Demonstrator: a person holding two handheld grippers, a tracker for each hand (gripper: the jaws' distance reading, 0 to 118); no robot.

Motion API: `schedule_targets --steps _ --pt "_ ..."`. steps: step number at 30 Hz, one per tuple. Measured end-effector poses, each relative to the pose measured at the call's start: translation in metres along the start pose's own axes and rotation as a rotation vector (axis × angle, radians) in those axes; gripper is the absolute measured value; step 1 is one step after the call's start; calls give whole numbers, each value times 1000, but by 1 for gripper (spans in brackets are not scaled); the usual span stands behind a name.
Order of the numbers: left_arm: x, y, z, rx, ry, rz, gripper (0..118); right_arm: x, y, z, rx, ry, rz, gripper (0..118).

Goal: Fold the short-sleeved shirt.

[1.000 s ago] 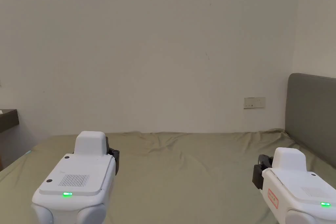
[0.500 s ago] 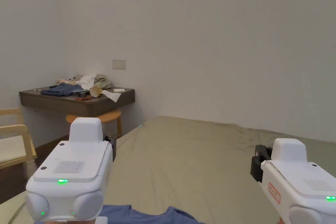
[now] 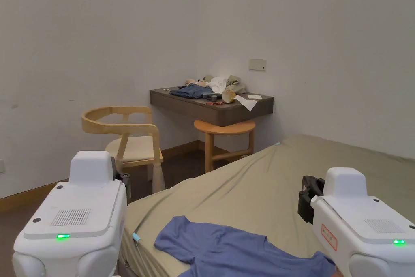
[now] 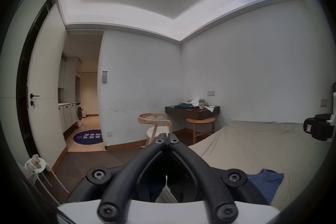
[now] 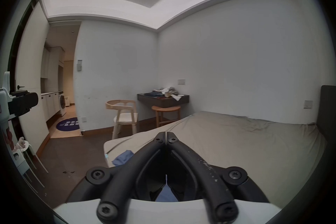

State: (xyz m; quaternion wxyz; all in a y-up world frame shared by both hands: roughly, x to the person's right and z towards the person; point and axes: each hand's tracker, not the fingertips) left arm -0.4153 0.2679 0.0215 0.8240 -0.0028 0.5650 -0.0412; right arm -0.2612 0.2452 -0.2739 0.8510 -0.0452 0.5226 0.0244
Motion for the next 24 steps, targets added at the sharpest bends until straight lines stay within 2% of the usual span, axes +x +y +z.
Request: schedule_targets --steps 5,10,15,19,21,22,23,24 --pt "-8 -11 -20 -28 16 -7 0 -13 -7 -20 -13 19 0 1" --pt "16 -29 -52 -76 -29 -15 0 2 -20 -44 -49 -3 -2 1" --pt "75 -57 -99 -160 -177 -44 0 36 -41 -67 -97 -54 -35 1" --pt "147 -89 -143 -287 -379 -31 0 74 -65 -82 -157 -119 -58 1" --pt "180 -110 -166 -357 -432 -37 0 91 -78 -89 -180 -145 -66 1" --pt "193 -120 -175 -380 -440 -30 3 97 -84 -93 -191 -160 -61 1" --pt "209 -133 -188 -425 -470 -33 12 105 -91 -97 -210 -177 -55 1" --pt "223 -144 -199 -482 -490 -17 28 112 -98 -100 -224 -184 -56 1"
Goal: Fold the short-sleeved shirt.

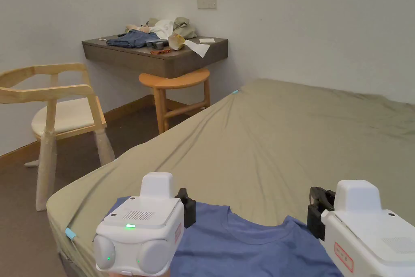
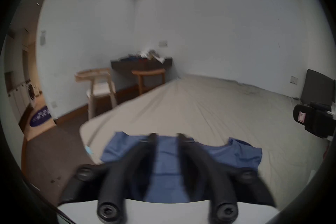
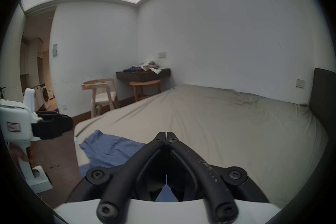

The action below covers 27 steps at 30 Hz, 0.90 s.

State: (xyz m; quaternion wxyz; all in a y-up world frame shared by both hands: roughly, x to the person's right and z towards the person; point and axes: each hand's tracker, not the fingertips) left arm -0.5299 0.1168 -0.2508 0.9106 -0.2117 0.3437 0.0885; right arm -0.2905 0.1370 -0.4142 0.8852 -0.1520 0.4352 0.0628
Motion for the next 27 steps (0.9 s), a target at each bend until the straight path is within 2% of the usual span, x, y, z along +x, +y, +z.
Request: schedule_targets --steps 1,2,3,4,7,12,14,17,19,21,22,24,27 --pt "5 -3 -15 -56 -15 5 72 6 -5 -5 -10 -5 -7 1" --pt "12 -8 -35 -118 -31 25 107 13 -10 -9 -23 -11 -14 1" --pt "18 -14 -49 -157 -45 32 118 19 -16 -12 -31 -21 -17 1" --pt "20 -16 -57 -131 -103 62 110 23 -20 -15 -39 -32 -14 1" --pt "44 -26 -86 -261 -88 -11 118 38 -34 -25 -72 -63 -19 1" --pt "67 -64 -154 -493 -93 -82 114 55 -51 -33 -120 -91 -52 1" --pt "75 -76 -170 -523 -75 -107 109 59 -55 -35 -131 -99 -43 1" --pt "87 -92 -184 -565 -67 -182 111 64 -60 -37 -144 -106 -47 1" --pt "83 -96 -185 -541 -59 -144 118 66 -61 -37 -149 -118 -54 1" --pt "73 -96 -193 -612 -72 -19 118 67 -61 -37 -150 -119 -58 1" --pt "70 -96 -192 -594 -81 -3 118 67 -61 -37 -150 -121 -57 1" --pt "75 -103 -183 -563 -87 -109 118 67 -63 -37 -150 -121 -56 1" --pt "73 -98 -178 -588 -76 -70 117 65 -66 -37 -157 -116 -62 1"
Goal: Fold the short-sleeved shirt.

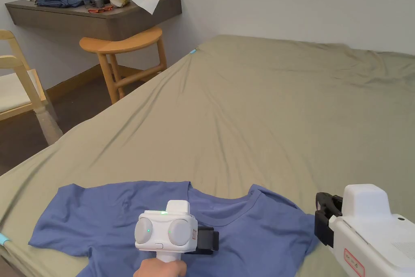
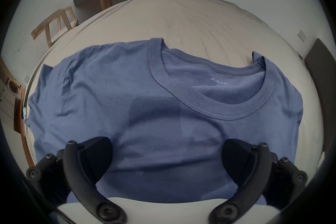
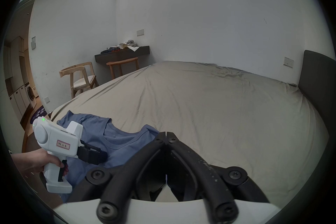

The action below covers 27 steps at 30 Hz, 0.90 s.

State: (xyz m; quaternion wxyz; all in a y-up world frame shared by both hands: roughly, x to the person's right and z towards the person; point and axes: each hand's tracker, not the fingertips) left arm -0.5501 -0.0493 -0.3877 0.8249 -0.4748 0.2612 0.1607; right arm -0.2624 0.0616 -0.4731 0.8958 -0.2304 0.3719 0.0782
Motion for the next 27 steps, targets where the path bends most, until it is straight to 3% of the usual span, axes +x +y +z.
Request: schedule_targets --steps 3,4,6,12,14,19,27 --pt "9 -1 16 37 3 -67 96 -1 -2 2 0 2 0 1" --pt "14 -5 24 91 19 -97 70 -1 -3 4 -2 1 -2 1" --pt "20 -11 33 160 57 -151 0 2 -3 7 -8 5 -19 1" --pt "0 -11 76 265 -80 25 0 17 5 34 22 -21 -14 1" --pt "1 -4 109 349 -105 27 0 27 8 47 40 -30 -34 1" --pt "45 9 200 528 -142 -113 0 60 10 96 98 -96 -63 1" --pt "154 21 299 713 -367 -244 0 139 -13 191 150 -235 -118 1"
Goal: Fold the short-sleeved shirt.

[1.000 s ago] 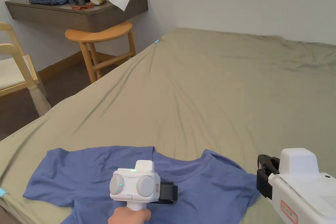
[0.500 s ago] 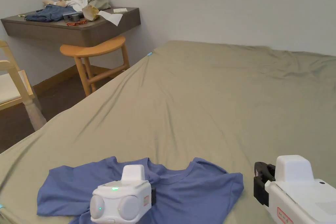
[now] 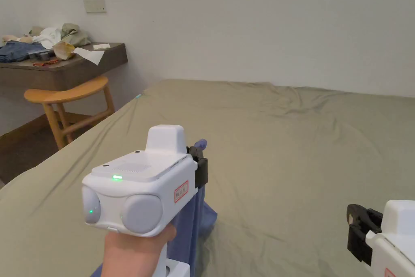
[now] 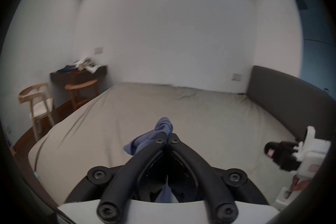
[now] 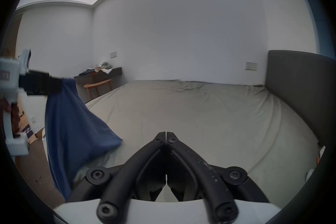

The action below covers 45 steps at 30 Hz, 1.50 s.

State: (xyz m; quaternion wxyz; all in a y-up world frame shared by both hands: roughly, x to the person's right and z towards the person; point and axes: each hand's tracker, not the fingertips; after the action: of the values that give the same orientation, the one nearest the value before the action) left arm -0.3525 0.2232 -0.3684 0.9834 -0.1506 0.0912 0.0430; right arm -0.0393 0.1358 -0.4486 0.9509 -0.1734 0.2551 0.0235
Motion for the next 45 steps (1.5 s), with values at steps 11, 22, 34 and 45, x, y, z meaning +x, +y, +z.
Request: schedule_targets --steps 11,22,34,45 --pt "214 64 -18 117 -411 -53 0 147 -13 98 30 -276 -85 1" --pt "348 -55 -64 -284 -615 -81 0 229 -35 164 21 -486 -139 1" --pt "369 -202 -85 -709 -510 -190 0 228 -45 155 -7 -464 -147 1" --pt "353 -238 -82 -910 -582 -37 98 210 -43 156 -9 -433 -123 1"
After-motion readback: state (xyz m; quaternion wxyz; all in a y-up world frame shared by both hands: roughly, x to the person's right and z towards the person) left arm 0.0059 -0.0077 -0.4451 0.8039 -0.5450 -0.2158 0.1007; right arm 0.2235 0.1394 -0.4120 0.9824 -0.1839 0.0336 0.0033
